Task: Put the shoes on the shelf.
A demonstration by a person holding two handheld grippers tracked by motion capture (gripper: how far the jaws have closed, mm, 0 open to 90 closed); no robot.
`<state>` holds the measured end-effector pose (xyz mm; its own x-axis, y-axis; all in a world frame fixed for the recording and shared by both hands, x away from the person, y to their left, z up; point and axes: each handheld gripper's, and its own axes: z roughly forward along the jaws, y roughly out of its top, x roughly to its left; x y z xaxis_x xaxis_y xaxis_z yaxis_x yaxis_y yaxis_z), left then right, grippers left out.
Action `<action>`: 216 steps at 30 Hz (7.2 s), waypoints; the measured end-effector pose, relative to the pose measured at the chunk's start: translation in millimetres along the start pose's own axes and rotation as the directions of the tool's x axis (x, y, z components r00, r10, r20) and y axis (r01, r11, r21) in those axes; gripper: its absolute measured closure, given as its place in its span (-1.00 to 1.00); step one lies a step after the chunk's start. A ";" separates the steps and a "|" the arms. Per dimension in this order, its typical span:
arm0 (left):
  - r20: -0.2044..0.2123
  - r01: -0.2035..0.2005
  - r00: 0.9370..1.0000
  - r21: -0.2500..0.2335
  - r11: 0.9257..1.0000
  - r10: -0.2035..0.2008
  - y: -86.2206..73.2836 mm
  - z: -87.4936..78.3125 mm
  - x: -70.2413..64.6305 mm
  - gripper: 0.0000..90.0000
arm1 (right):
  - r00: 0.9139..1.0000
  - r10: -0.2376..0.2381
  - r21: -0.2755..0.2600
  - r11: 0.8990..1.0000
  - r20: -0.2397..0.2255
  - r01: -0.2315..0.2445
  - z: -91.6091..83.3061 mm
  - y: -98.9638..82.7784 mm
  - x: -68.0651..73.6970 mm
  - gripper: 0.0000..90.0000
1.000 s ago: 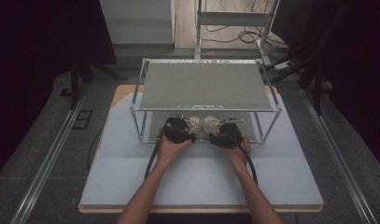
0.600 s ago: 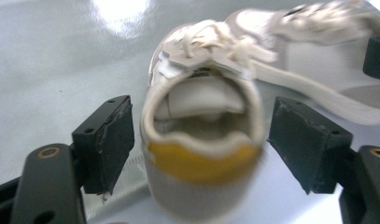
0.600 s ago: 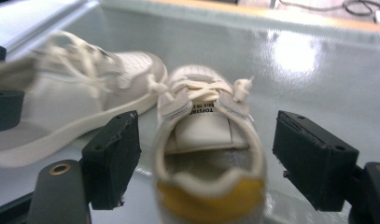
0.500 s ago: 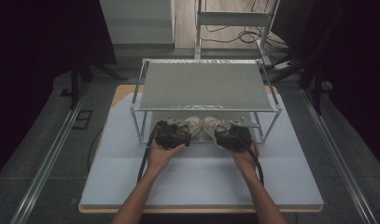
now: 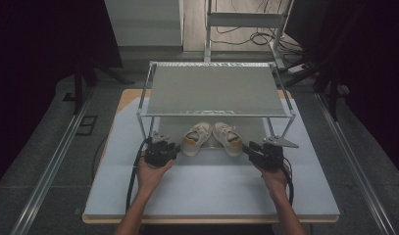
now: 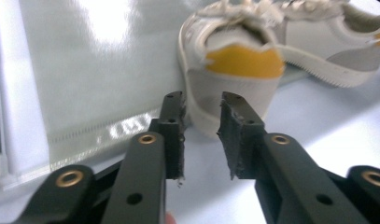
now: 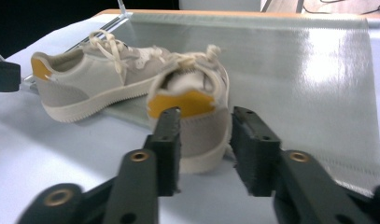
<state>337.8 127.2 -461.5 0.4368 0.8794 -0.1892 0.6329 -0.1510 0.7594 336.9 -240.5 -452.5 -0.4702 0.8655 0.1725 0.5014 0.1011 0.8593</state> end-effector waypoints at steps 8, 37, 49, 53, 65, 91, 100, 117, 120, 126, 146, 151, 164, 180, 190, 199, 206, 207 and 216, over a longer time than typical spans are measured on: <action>-0.006 0.003 1.000 0.047 0.999 -0.003 -7.8 11.2 12.4 0.78 | 1.000 0.016 0.041 0.999 0.015 -0.017 3.7 -19.9 -15.4 0.80; 0.030 -0.031 0.999 0.053 0.998 0.029 -0.3 29.5 -8.3 0.99 | 0.999 -0.038 0.093 0.995 0.013 0.037 25.9 -24.4 -1.8 0.98; 0.072 -0.062 0.996 0.068 0.996 0.057 2.4 39.1 -28.7 0.99 | 0.997 -0.059 0.086 0.994 -0.058 0.064 33.9 -22.8 16.3 0.98; 0.079 -0.063 0.995 0.074 0.995 0.058 3.8 43.0 -31.2 0.98 | 0.995 -0.066 0.088 0.993 -0.075 0.072 37.5 -22.0 21.7 0.98; 0.089 -0.059 0.995 0.076 0.995 0.052 6.4 50.1 -39.0 0.95 | 0.994 -0.073 0.082 0.993 -0.083 0.080 42.7 -21.9 27.7 0.98; 0.111 -0.119 0.988 0.062 0.991 0.111 13.1 40.6 -52.8 0.90 | 0.991 -0.081 0.088 0.992 -0.104 0.090 45.6 -20.4 29.8 0.96; 0.103 -0.094 0.991 0.069 0.993 0.086 16.5 43.0 -44.0 0.90 | 0.987 -0.127 0.092 0.986 -0.099 0.137 52.4 -16.5 35.8 0.97; 0.108 -0.094 0.990 0.079 0.992 0.086 19.9 46.0 -43.2 0.88 | 0.991 -0.128 0.109 0.985 -0.042 0.131 71.7 -5.3 29.7 0.98; 0.110 -0.093 0.990 0.081 0.992 0.084 21.2 47.3 -41.9 0.87 | 0.992 -0.113 0.108 0.987 -0.048 0.117 74.2 -5.2 28.0 0.98; 0.091 -0.096 0.992 0.088 0.991 0.088 25.3 51.4 -41.5 0.88 | 0.992 -0.122 0.111 0.986 -0.042 0.126 73.8 -5.3 28.9 0.98; 0.076 -0.114 0.991 0.120 0.986 0.106 41.1 73.4 -23.8 0.89 | 0.989 -0.142 0.117 0.982 -0.042 0.146 76.7 -3.1 28.8 0.98; 0.045 -0.083 0.996 0.149 0.985 0.077 37.9 78.4 -23.3 0.93 | 0.992 -0.127 0.129 0.983 -0.013 0.127 84.3 0.3 24.0 0.98; 0.105 -0.122 0.988 0.108 0.987 0.110 42.1 72.7 -36.3 0.90 | 0.994 -0.110 0.127 0.986 0.000 0.109 96.5 2.4 18.7 0.98; 0.089 -0.078 0.994 0.148 0.986 0.066 51.6 83.4 -38.3 0.90 | 0.995 -0.102 0.131 0.986 -0.008 0.102 96.7 2.4 17.9 0.98; 0.132 -0.154 0.981 0.102 0.983 0.140 38.3 61.4 -38.1 0.65 | 0.994 -0.107 0.113 0.988 -0.006 0.107 76.8 1.5 16.2 0.84; 0.117 -0.141 0.985 0.087 0.986 0.131 19.7 31.5 -38.9 0.20 | 0.987 -0.150 0.079 0.985 -0.047 0.154 41.1 -8.1 15.5 0.56; 0.094 -0.139 0.987 0.084 0.987 0.131 -1.4 8.5 -31.4 0.09 | 0.984 -0.160 0.053 0.985 -0.081 0.165 13.8 -17.5 15.3 0.52; 0.094 -0.139 0.987 0.084 0.987 0.131 -1.4 8.5 -31.4 0.09 | 0.983 -0.163 0.053 0.984 -0.082 0.168 10.5 -19.1 15.6 0.51; 0.084 -0.161 0.985 0.120 0.980 0.151 -41.3 -12.5 -29.6 0.08 | 0.979 -0.180 0.054 0.981 -0.102 0.186 -21.3 -37.4 15.5 0.51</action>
<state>290.7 113.1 -479.5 0.5796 0.8055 -0.1238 0.6264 -0.3432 0.6999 295.5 -241.3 -471.7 -0.6238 0.7790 0.0634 0.4436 0.2862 0.8493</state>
